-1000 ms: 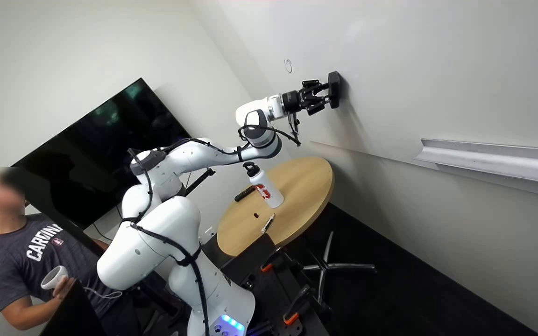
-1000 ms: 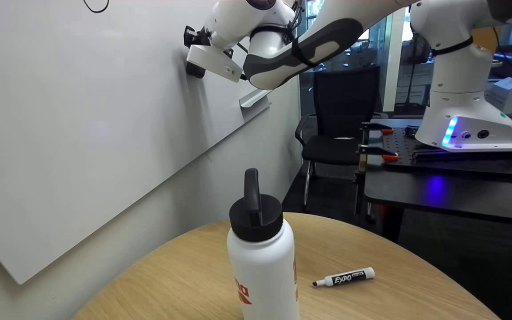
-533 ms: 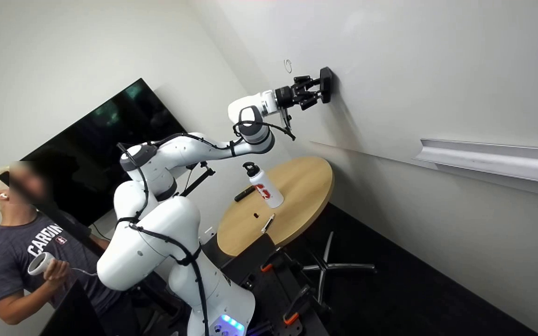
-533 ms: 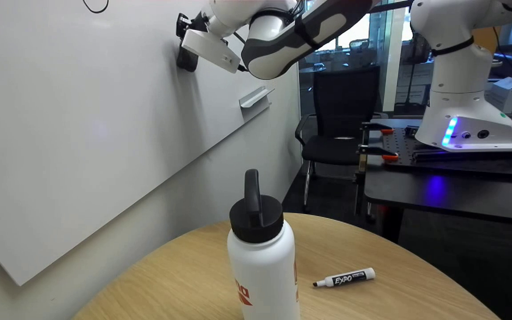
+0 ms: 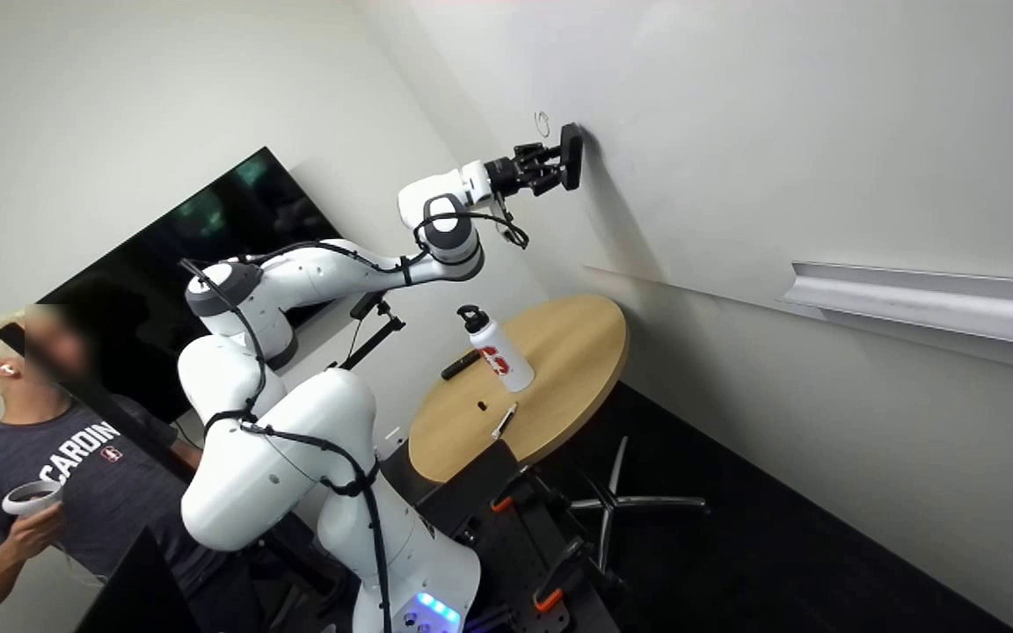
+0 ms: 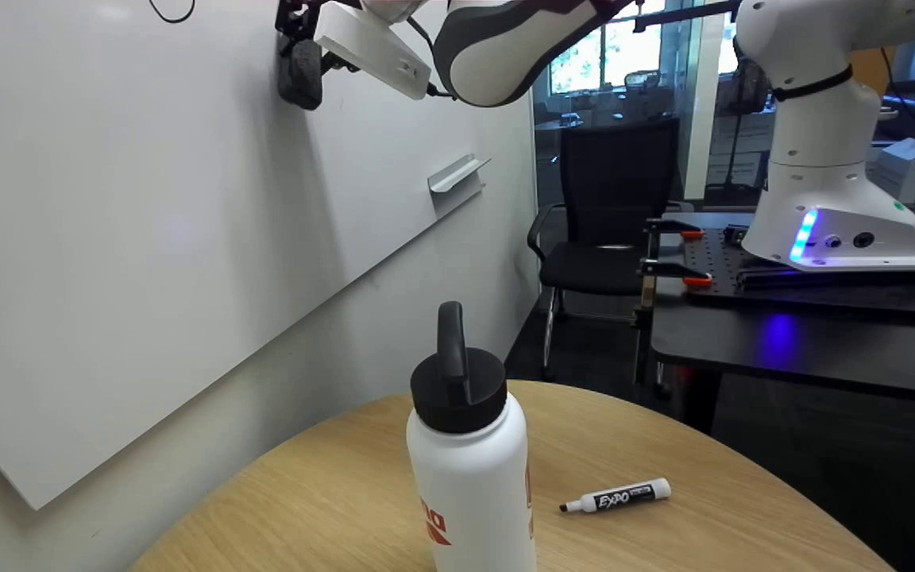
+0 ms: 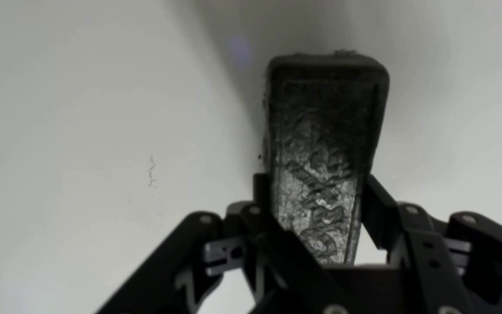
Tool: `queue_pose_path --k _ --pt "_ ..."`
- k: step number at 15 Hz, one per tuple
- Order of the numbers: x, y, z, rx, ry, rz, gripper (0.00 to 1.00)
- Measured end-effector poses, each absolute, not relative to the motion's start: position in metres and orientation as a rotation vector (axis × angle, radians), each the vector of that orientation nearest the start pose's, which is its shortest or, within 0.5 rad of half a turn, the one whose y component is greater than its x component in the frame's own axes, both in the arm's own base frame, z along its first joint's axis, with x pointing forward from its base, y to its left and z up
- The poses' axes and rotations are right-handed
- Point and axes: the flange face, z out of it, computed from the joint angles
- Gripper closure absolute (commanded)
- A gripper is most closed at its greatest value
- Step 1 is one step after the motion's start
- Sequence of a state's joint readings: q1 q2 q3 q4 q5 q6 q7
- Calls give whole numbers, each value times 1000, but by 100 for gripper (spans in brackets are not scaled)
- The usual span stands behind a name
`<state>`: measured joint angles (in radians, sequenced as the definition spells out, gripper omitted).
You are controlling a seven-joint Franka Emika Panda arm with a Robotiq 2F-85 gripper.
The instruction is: Use the duster to erase the board
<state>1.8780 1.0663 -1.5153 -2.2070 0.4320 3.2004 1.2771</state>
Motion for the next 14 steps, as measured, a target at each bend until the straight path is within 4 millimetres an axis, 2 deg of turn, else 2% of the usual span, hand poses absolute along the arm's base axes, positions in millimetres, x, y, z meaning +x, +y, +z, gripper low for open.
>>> queue_pose_path --k 3,6,10,13,14 --pt "483 302 418 -2407 861 -1676 73" --pt "457 297 406 -2590 822 -1590 73" --pt "422 305 379 -2748 639 -1447 73" --pt "405 316 362 -2841 475 -1349 73" --pt "403 318 361 -2873 412 -1325 48"
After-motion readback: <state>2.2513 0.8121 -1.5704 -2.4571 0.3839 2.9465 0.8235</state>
